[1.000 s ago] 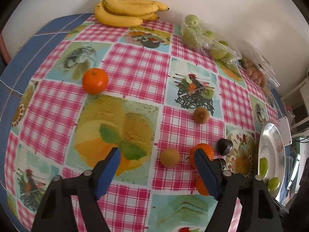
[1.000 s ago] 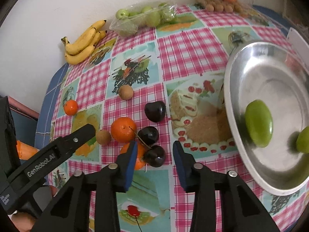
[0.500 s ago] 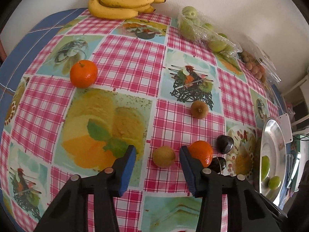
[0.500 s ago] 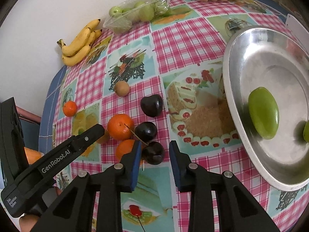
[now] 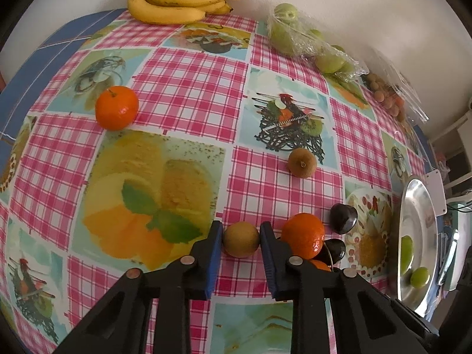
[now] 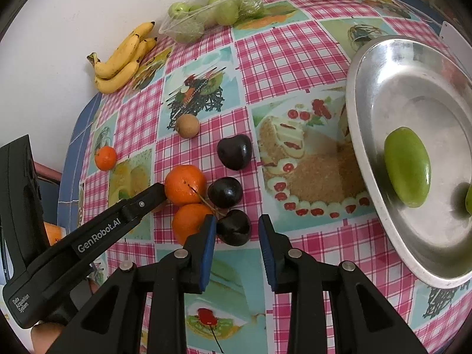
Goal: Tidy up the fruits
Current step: 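Close the left tool on a brown kiwi while the right tool grips a dark plum, then carry the kiwi with the left tool while the right tool carries the plum toward the bowl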
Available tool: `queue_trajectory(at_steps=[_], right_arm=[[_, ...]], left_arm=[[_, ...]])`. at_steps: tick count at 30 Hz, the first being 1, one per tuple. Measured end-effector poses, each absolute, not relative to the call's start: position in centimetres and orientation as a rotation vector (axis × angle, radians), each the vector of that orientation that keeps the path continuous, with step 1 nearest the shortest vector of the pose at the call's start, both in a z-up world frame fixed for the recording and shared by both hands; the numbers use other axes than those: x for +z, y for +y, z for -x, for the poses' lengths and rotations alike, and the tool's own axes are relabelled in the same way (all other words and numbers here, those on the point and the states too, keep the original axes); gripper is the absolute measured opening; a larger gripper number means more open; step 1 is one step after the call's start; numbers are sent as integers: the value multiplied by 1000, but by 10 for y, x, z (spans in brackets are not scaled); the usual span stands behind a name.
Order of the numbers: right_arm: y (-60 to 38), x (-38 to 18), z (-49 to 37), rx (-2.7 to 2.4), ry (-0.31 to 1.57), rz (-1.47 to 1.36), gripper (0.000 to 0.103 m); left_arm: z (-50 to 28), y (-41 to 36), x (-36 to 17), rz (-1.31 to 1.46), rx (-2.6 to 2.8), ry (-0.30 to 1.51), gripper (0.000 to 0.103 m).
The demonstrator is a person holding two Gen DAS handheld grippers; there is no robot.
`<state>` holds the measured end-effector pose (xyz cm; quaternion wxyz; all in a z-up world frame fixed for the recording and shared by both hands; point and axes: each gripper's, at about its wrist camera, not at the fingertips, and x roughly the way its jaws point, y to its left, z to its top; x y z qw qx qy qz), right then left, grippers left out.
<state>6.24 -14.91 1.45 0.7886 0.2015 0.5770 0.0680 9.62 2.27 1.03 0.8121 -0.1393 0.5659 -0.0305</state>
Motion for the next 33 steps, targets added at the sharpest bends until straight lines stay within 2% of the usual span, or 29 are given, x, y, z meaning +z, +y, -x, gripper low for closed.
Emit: queue_trajectory(at_steps=[8, 11, 33], right_arm=[[-149, 15, -62, 157, 1241, -445, 31], [-150, 14, -62, 168, 1240, -461, 24], [-171, 36, -53, 174, 1171, -500, 22]], left_arm=[[-92, 27, 21, 315, -75, 1186, 28], [-91, 28, 25, 325, -83, 1178, 28], [-82, 29, 43, 341, -102, 1145, 28]])
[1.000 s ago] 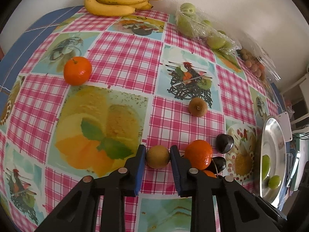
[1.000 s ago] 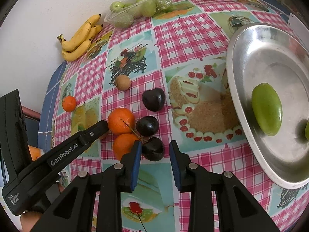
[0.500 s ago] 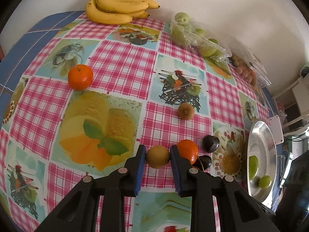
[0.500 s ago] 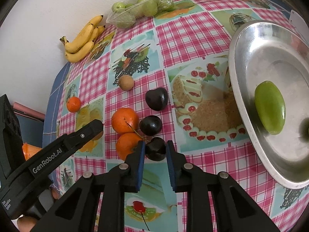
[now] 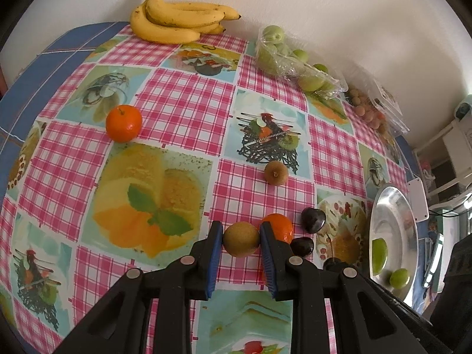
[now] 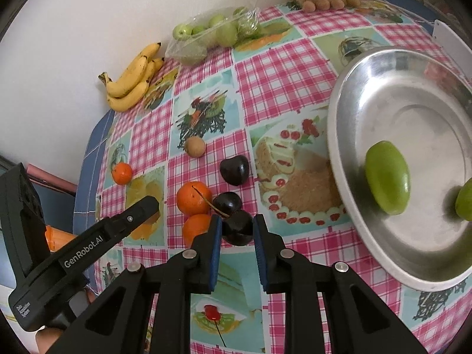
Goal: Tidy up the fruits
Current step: 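Carry the kiwi with the left tool while the right tool carries the plum toward the bowl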
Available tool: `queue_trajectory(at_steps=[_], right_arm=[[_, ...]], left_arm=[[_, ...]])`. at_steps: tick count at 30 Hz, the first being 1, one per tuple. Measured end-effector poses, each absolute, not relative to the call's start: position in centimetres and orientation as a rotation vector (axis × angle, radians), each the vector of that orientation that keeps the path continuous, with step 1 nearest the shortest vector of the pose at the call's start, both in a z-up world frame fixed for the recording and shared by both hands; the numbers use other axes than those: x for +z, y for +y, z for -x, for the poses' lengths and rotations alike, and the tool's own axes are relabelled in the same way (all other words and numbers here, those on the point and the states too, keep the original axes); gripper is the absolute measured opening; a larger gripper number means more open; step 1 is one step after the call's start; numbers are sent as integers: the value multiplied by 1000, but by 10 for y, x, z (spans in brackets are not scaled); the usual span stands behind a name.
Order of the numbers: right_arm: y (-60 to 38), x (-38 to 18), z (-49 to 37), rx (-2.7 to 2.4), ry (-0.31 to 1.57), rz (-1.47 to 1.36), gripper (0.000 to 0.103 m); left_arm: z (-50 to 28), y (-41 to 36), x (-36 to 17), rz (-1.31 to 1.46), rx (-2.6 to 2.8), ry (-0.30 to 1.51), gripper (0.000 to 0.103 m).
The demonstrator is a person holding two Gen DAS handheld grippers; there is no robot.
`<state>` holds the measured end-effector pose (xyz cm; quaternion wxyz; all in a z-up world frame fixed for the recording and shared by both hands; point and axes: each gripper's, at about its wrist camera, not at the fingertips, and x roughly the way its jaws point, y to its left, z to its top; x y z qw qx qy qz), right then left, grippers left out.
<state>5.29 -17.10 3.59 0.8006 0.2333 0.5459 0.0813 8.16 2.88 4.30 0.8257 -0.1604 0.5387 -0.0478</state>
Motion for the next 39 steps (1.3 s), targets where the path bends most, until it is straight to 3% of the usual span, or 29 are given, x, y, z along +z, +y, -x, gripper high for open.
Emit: queue_trajectory(at_steps=[20, 39], right_arm=[[-219, 65, -37, 126, 1088, -561, 22], [-307, 78, -9, -41, 1011, -622, 22]], left_arm=[[-69, -9, 75, 280, -136, 1096, 28], [-51, -106, 92, 158, -282, 1084, 28]])
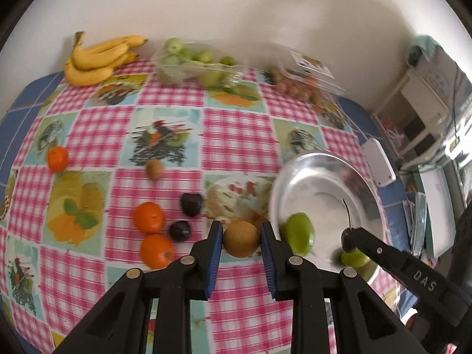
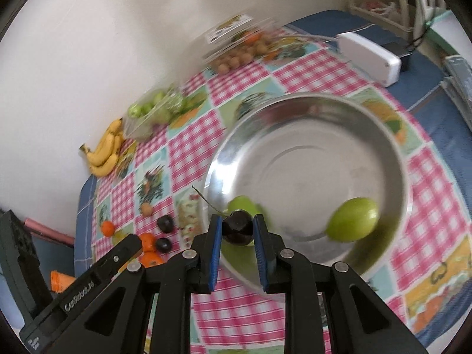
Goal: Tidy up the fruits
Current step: 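Carry the kiwi with the left tool while the right tool carries the plum toward the bowl, then lower the kiwi into the bowl and open the left tool while the right tool releases the plum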
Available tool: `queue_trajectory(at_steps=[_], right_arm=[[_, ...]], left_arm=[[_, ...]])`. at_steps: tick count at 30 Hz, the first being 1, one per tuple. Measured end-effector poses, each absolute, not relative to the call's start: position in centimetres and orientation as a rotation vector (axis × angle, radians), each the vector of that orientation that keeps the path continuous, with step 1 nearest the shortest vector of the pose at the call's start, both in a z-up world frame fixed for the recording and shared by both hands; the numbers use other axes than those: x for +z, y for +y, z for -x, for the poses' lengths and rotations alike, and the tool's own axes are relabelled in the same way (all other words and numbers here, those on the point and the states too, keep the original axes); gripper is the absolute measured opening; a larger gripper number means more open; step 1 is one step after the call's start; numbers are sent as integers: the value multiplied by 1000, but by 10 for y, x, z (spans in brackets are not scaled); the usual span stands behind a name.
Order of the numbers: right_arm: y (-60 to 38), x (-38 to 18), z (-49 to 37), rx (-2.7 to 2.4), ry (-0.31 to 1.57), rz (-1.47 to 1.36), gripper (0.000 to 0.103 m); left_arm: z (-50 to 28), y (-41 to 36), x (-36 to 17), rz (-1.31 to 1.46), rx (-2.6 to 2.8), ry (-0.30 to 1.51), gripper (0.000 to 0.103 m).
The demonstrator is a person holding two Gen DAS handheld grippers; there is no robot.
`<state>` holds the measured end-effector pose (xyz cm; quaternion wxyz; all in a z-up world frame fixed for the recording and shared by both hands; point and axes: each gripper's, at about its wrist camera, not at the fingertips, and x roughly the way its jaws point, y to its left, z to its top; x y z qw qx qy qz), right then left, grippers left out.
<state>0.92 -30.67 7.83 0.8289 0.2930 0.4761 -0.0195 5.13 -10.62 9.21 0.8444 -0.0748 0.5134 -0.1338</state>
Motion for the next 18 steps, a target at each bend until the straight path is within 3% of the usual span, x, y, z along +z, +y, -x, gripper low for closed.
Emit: queue_trajectory(at_steps=[18], right_arm=[[-348, 71, -1, -129, 995, -636, 22]], left_arm=[[-54, -171, 82, 68, -390, 1084, 28]])
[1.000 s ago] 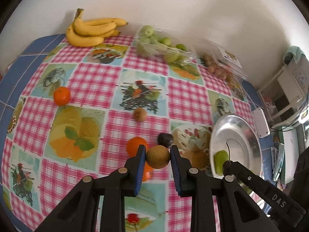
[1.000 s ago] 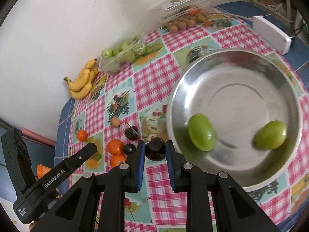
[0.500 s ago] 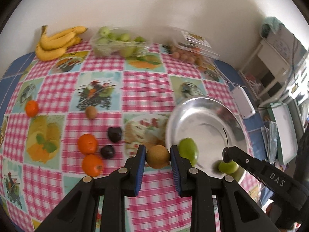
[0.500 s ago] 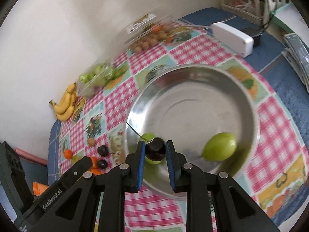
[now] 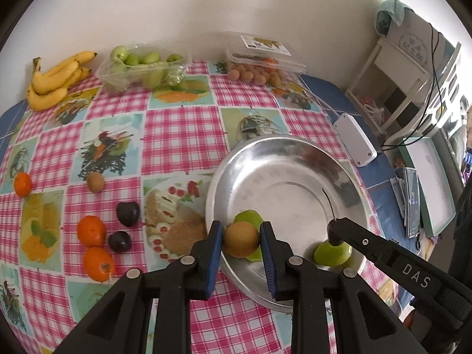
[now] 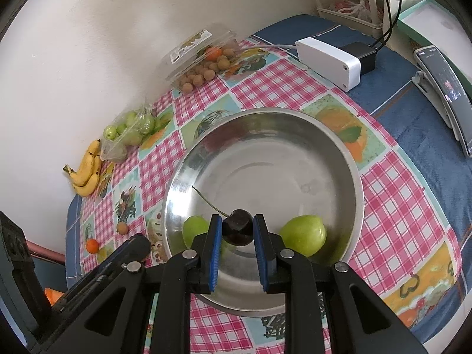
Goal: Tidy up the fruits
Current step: 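Lower the kiwi into the bowl and open the left tool while the right tool releases the plum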
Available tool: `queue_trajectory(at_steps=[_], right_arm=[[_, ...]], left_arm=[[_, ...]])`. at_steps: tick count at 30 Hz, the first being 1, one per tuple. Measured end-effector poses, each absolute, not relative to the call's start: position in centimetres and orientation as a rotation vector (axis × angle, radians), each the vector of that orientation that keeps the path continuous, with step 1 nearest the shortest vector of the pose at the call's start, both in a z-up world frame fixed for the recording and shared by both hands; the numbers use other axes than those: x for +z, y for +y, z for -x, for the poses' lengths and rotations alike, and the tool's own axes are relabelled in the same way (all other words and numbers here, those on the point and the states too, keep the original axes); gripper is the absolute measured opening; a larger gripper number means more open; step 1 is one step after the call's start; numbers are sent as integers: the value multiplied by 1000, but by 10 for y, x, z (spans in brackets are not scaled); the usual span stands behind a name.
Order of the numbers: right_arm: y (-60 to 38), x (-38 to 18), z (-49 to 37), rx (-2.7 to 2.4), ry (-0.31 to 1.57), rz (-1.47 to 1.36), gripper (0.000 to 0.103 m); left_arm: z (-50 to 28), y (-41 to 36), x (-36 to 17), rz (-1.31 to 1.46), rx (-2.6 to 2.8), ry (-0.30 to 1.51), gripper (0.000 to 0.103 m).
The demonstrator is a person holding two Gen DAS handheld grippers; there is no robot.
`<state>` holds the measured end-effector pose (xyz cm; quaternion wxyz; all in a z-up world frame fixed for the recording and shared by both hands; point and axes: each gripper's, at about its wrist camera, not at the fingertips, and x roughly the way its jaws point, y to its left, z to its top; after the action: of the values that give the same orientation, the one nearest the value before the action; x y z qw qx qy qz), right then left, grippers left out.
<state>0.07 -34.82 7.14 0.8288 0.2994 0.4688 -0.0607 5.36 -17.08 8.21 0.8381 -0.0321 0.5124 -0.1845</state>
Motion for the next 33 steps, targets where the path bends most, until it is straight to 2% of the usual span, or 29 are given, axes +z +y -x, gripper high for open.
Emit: queue_trajectory(at_steps=[20, 33], right_arm=[[-365, 62, -18, -237, 1095, -496, 23], [-373, 46, -19, -239, 1101, -513, 23]], left_arm=[[-62, -227, 52, 43, -467, 1195, 28], [-54, -244, 36, -14, -476, 1237, 28]])
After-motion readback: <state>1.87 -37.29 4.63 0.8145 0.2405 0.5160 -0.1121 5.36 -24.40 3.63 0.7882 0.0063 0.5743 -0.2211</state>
